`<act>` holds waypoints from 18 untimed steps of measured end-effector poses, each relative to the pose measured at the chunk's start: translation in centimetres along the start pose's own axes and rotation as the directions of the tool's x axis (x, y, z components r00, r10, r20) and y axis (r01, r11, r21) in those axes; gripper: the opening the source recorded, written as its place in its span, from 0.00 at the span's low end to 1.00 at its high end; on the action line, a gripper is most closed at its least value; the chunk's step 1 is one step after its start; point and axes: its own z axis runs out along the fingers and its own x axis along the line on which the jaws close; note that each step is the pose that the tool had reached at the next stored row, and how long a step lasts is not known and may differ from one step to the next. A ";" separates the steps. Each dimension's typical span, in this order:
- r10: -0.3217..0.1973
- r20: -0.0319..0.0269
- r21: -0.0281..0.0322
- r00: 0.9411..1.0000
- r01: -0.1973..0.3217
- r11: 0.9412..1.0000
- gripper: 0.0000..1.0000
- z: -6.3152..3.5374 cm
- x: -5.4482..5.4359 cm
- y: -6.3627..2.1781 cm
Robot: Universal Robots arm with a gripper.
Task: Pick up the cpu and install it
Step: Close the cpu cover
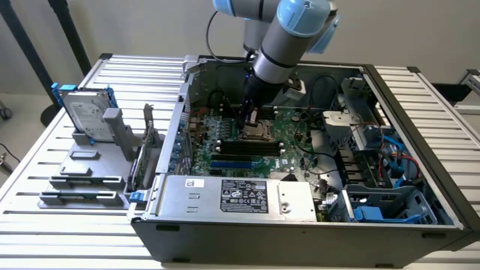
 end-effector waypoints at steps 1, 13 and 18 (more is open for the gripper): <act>0.000 0.000 0.000 1.000 0.000 1.000 0.11 0.07 0.0 0.02; -0.002 -0.016 0.004 1.000 0.002 1.000 0.11 -1.40 -0.8 -1.20; -0.003 -0.021 0.005 1.000 0.003 1.000 0.11 -2.18 -1.4 -2.10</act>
